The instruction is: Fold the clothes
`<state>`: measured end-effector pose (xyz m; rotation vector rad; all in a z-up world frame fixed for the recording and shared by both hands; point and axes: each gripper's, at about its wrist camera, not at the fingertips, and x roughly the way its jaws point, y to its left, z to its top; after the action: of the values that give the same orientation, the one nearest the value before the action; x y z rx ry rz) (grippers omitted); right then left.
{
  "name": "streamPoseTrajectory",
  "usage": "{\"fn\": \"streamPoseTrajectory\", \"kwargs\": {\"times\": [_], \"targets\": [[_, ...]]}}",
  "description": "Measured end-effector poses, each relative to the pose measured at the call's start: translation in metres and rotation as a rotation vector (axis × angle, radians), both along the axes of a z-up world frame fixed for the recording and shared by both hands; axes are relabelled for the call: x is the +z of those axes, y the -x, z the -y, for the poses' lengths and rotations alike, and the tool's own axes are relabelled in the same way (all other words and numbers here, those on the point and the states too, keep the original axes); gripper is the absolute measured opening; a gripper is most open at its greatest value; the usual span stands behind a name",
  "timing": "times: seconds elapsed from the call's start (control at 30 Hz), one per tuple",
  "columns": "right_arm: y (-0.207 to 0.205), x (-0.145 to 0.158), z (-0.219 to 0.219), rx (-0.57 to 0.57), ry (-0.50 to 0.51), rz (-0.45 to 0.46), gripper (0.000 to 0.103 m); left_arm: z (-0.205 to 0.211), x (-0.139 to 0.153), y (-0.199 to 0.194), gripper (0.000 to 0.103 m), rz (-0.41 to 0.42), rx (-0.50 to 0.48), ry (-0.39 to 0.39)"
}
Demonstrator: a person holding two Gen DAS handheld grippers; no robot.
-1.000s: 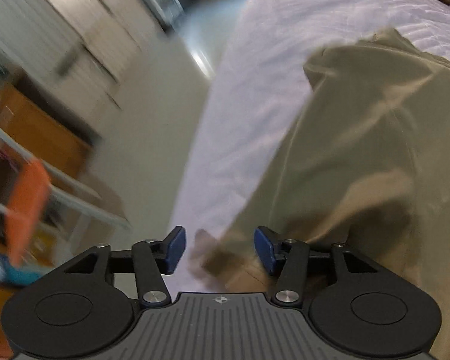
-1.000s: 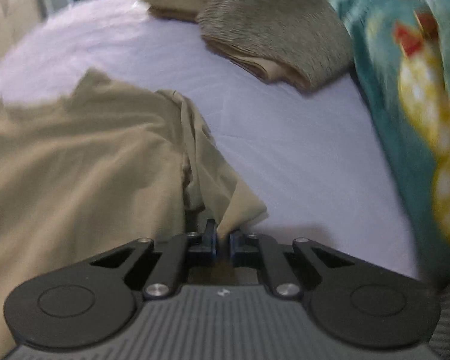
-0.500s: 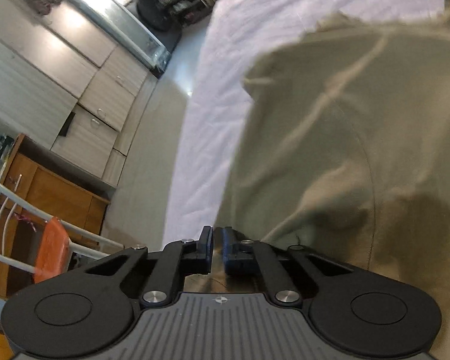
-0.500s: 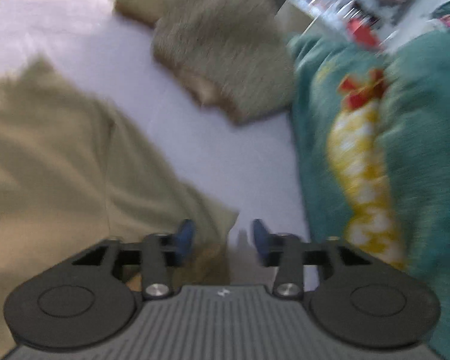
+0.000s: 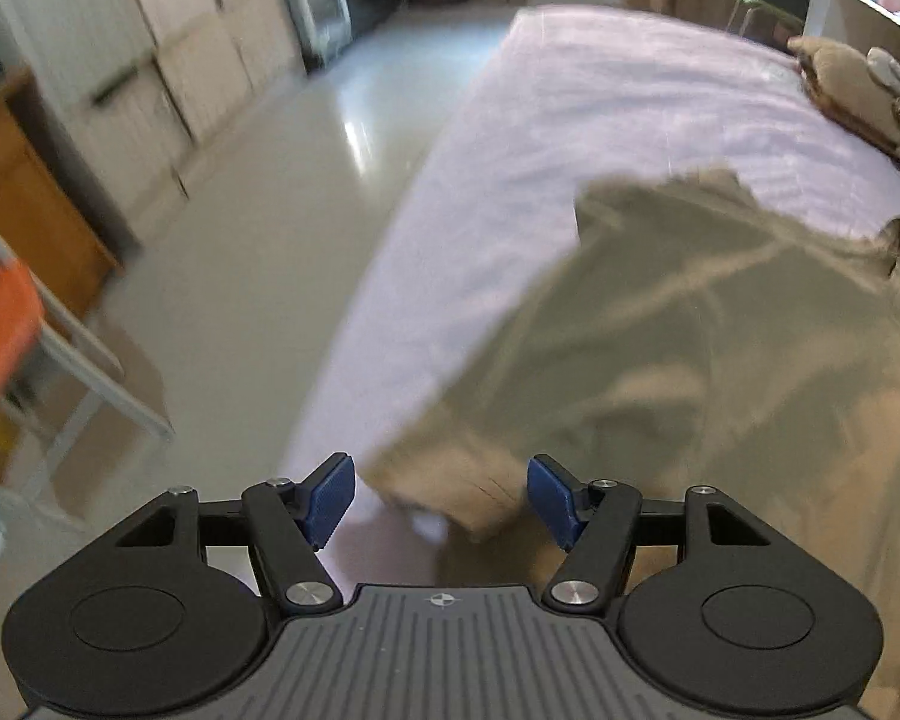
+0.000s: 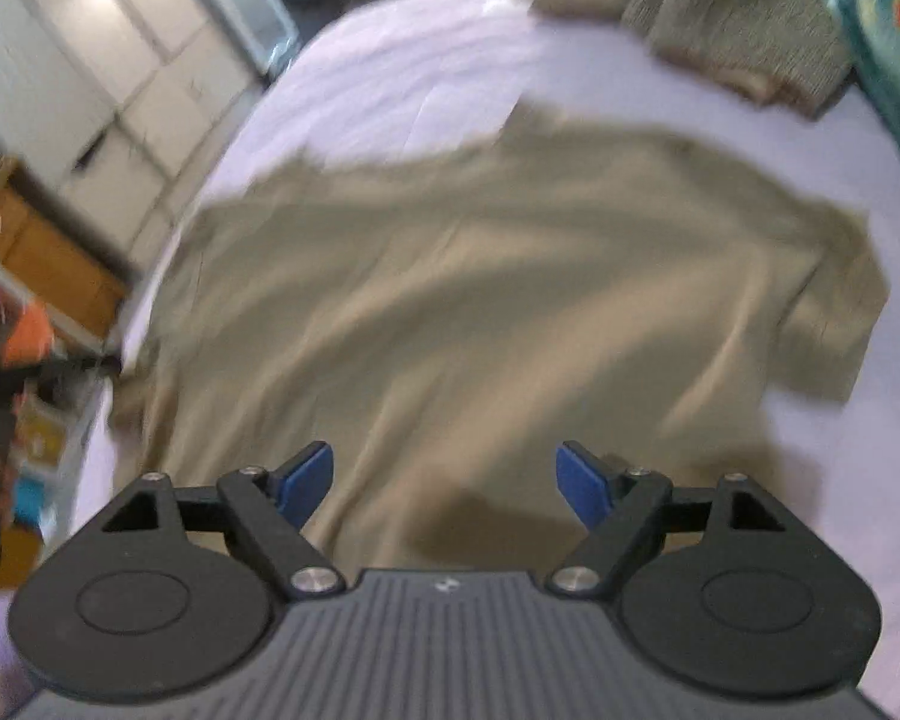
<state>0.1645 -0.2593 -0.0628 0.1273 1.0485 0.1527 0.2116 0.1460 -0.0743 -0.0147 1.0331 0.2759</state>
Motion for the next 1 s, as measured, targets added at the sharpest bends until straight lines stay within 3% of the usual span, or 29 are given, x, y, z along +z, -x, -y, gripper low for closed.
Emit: {"fn": "streamPoseTrajectory", "kwargs": {"times": [0.27, 0.37, 0.43, 0.53, 0.6, 0.77, 0.87, 1.0], "targets": [[0.045, -0.042, -0.034, 0.042, -0.068, -0.130, 0.087, 0.013, -0.015, 0.009, 0.065, 0.046, 0.055, -0.008], [0.053, -0.046, -0.043, 0.067, -0.062, -0.120, 0.101, 0.021, -0.014, 0.010, 0.047, 0.061, 0.011, -0.025], [0.056, -0.048, -0.055, 0.104, -0.003, -0.112, 0.103, 0.031, -0.014, 0.008, 0.026, 0.061, -0.039, -0.046], [0.062, -0.052, -0.077, 0.177, 0.131, -0.108, 0.103, 0.042, -0.013, 0.007, 0.010, 0.062, -0.087, -0.103], [0.065, -0.054, -0.085, 0.201, 0.185, -0.103, 0.103, 0.040, -0.012, 0.008, 0.008, 0.072, -0.094, -0.109], [0.065, -0.053, -0.080, 0.203, 0.159, -0.104, 0.103, 0.011, -0.001, 0.005, 0.006, 0.080, -0.076, -0.143], [0.065, -0.051, -0.081, 0.207, 0.166, -0.111, 0.103, 0.002, -0.007, -0.006, 0.007, 0.030, -0.104, -0.234], [0.066, -0.049, -0.080, 0.208, 0.171, -0.120, 0.103, -0.001, -0.007, -0.013, 0.010, 0.009, -0.123, -0.251]]}}
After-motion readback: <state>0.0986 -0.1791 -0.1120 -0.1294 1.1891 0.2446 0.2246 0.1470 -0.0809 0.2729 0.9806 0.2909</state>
